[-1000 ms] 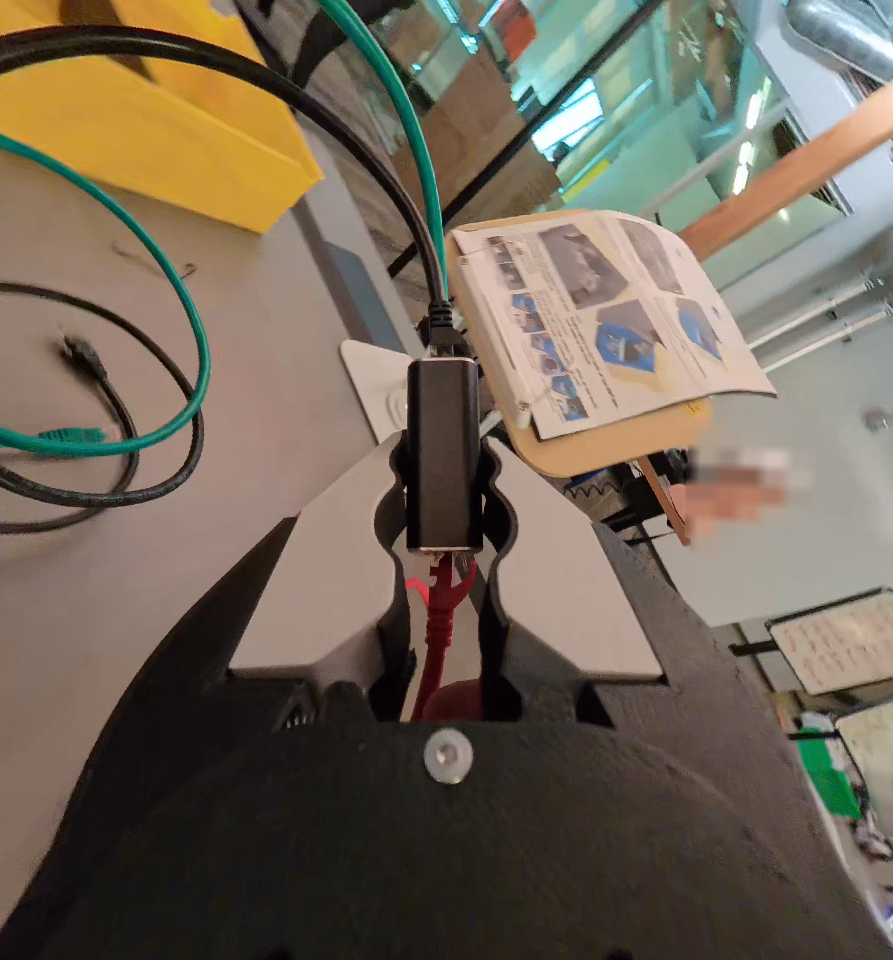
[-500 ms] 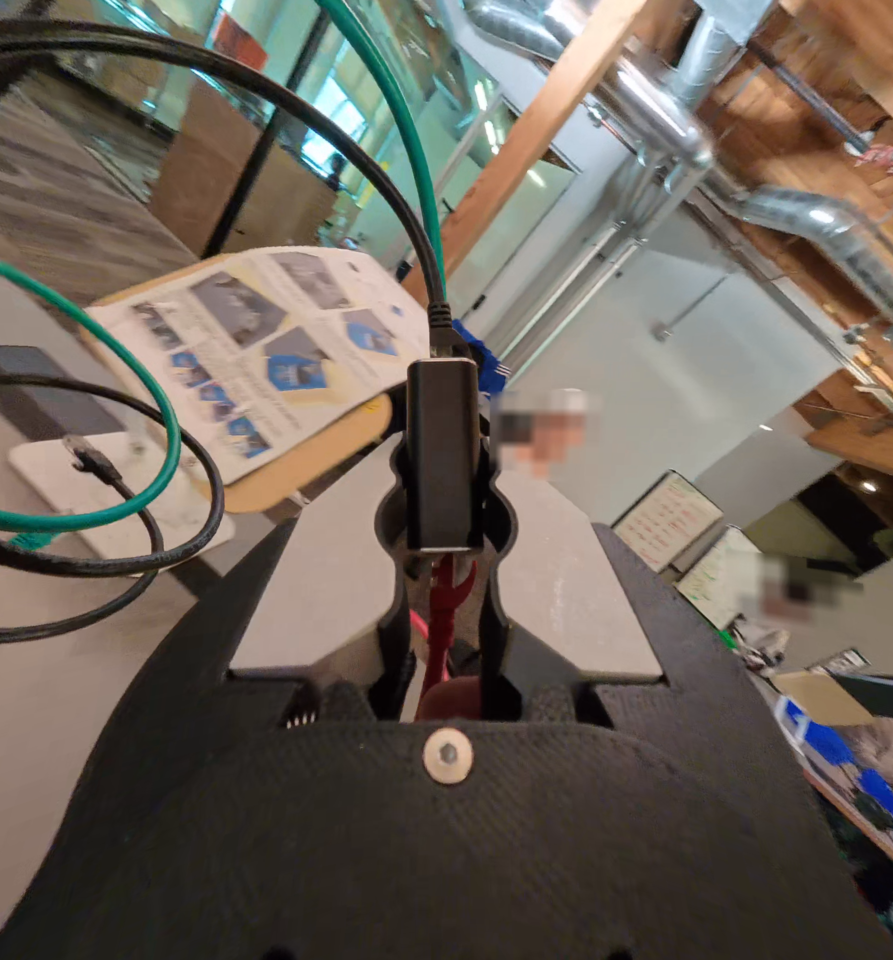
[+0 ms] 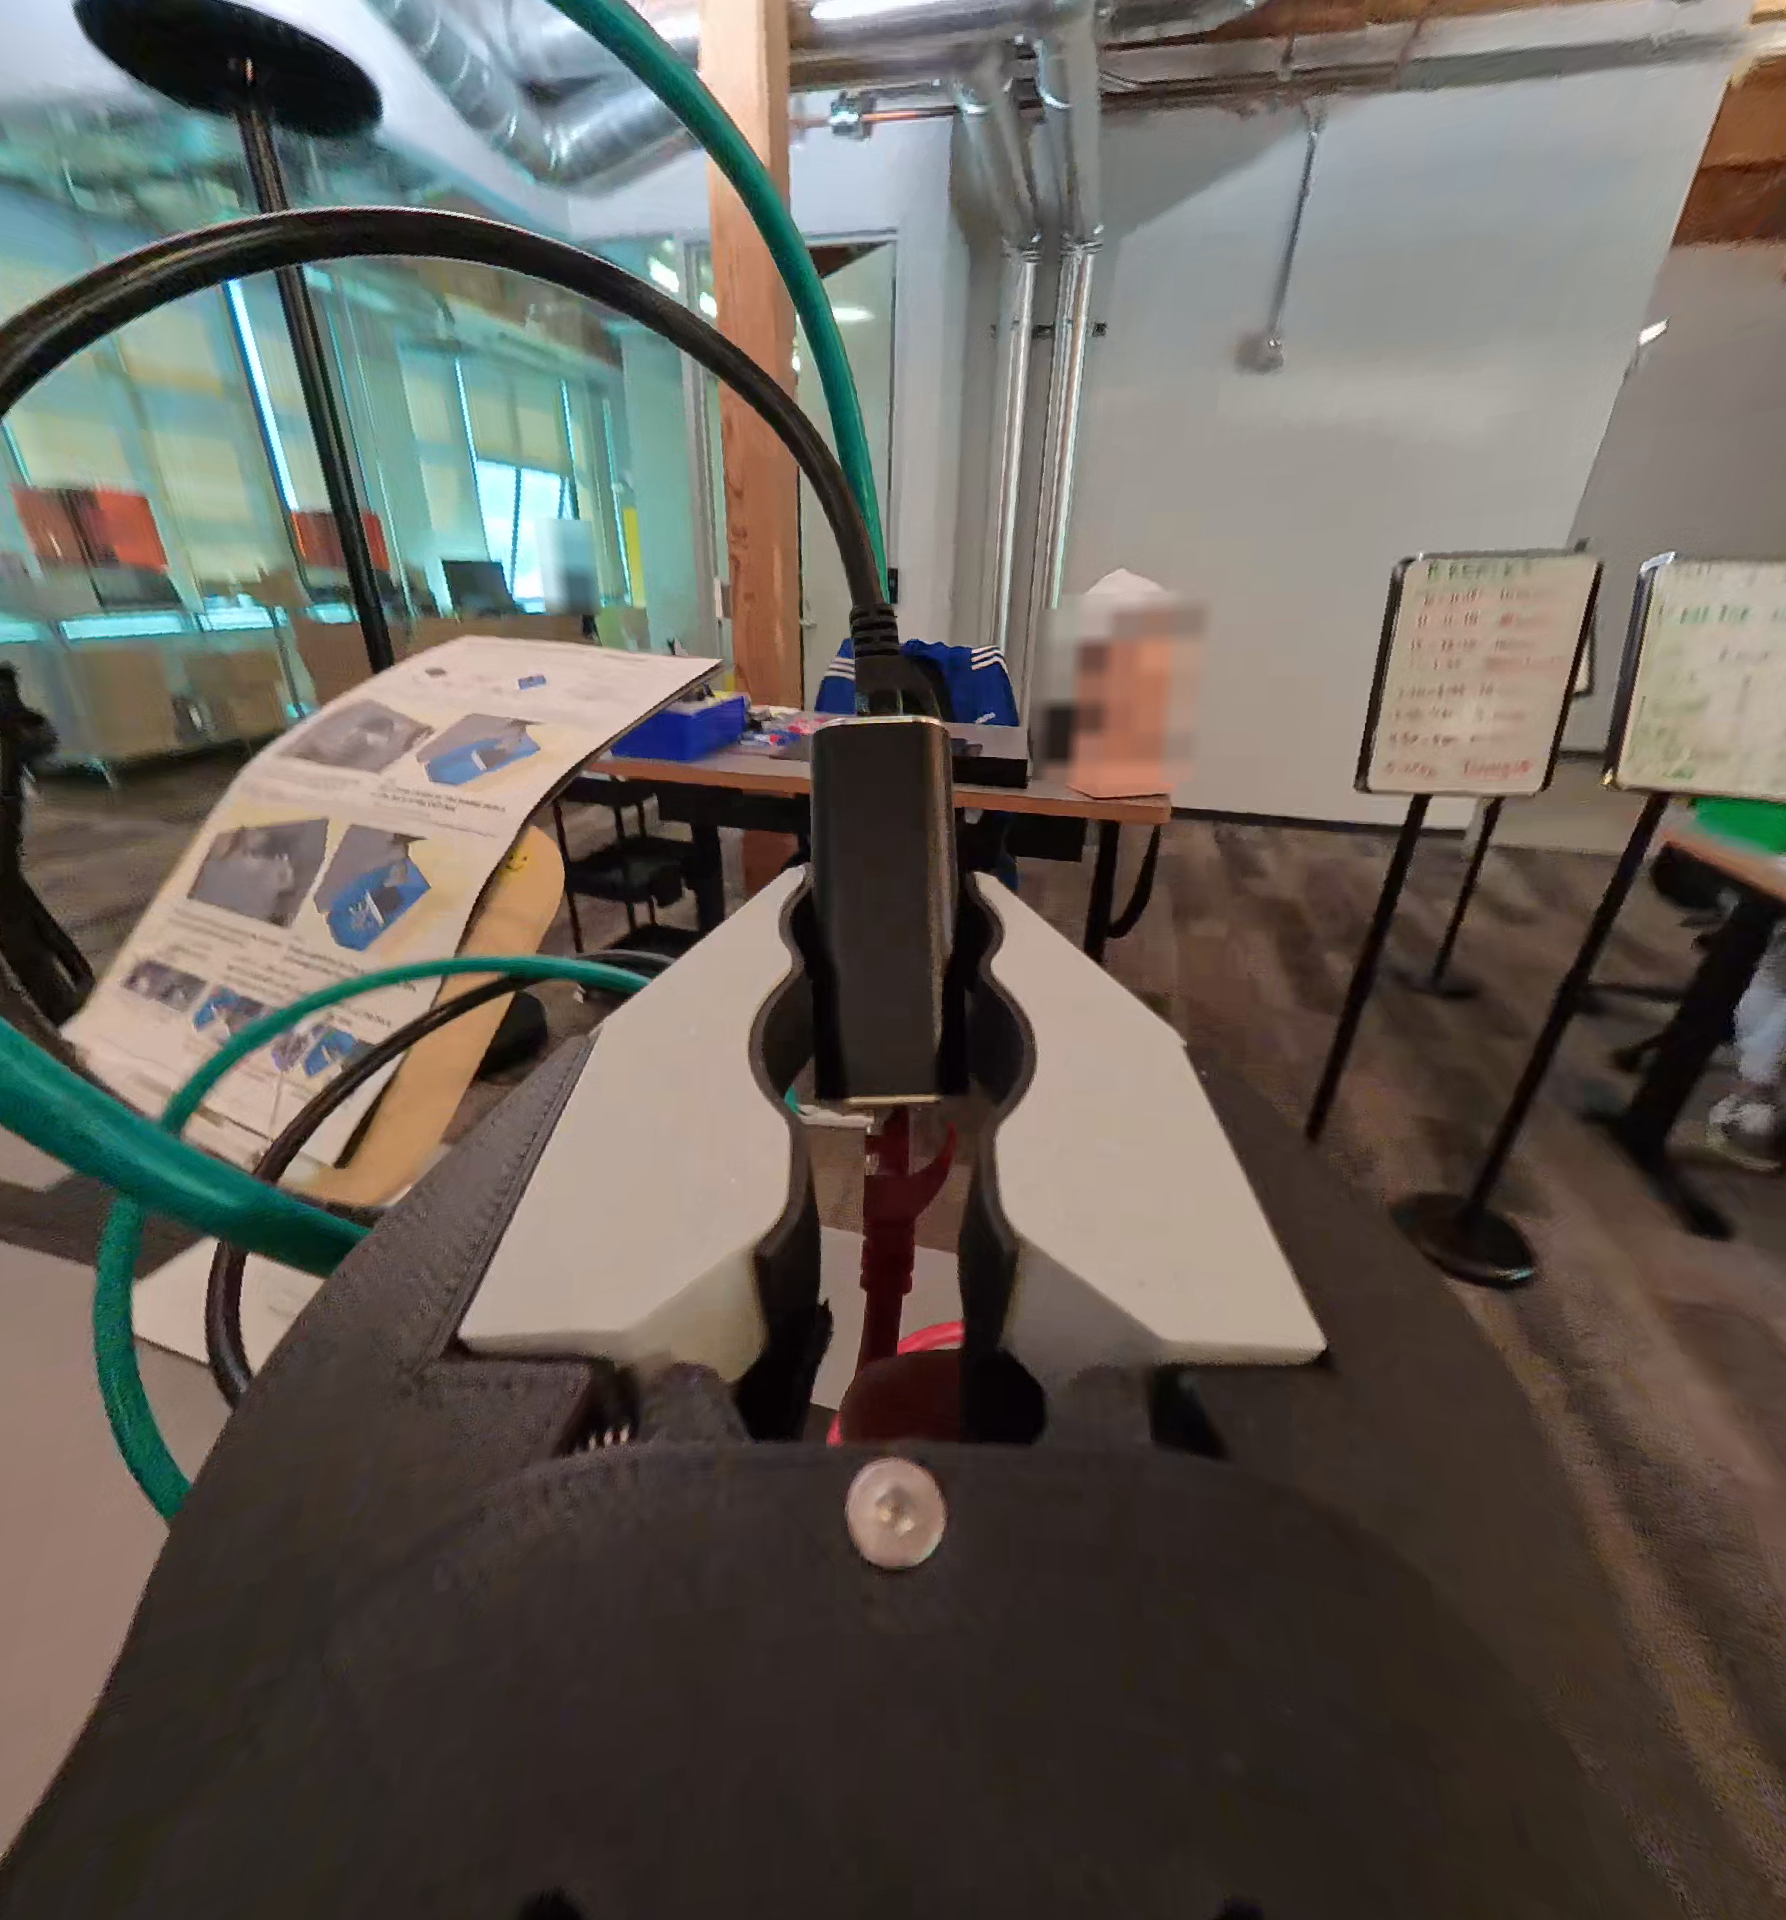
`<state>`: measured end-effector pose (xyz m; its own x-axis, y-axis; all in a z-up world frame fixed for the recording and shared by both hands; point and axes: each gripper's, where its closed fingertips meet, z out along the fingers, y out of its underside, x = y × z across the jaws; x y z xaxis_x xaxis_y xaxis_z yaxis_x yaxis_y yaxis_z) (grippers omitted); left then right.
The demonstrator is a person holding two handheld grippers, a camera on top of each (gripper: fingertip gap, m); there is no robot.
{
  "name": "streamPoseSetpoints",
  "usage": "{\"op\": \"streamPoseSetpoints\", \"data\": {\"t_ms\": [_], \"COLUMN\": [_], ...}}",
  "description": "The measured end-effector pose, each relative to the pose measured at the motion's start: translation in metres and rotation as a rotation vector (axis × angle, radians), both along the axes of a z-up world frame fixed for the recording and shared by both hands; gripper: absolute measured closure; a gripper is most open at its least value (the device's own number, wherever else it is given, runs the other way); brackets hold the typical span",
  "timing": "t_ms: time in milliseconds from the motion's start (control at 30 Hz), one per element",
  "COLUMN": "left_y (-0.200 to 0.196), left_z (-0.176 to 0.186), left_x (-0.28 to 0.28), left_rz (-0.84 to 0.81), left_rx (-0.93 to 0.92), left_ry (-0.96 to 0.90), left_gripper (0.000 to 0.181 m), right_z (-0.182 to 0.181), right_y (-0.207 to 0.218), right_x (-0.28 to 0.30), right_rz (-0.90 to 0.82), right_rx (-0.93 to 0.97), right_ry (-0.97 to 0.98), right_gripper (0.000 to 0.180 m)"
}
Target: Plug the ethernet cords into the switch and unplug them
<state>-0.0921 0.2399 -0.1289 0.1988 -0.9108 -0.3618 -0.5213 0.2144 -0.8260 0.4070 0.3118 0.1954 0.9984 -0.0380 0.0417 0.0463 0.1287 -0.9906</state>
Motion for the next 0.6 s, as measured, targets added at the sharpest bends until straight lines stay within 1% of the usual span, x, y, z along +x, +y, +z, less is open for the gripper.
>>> {"op": "streamPoseSetpoints", "data": {"t_ms": [100,233,300,400,500,600], "left_y": [0.0,0.001,0.001,0.001,-0.002,-0.002], "left_z": [-0.006,-0.015,-0.018,-0.023,-0.026,-0.03], "left_x": [0.003,0.005,0.006,0.009,0.009,0.008], "left_rz": [0.001,0.003,0.001,-0.003,-0.012,-0.016], "left_rx": [-0.008,-0.023,-0.036,-0.04,-0.045,-0.047], "left_ry": [0.011,0.026,0.026,0.036,0.041,0.053], "left_gripper": [0.145,0.145,0.145,0.145,0.145,0.145], "right_z": [-0.02,-0.033,-0.039,-0.06,-0.096,-0.142], "right_y": [0.002,0.001,-0.001,0.0,-0.003,-0.002], "right_x": [0.019,0.027,0.029,0.032,0.038,0.041], "right_rz": [0.016,0.09,0.065,0.013,-0.067,-0.106], "right_rx": [0.066,0.174,0.212,0.208,0.165,0.079], "right_ry": [0.174,0.394,0.424,0.442,0.446,0.472], "right_gripper": [0.157,0.157,0.157,0.157,0.157,0.157]}}
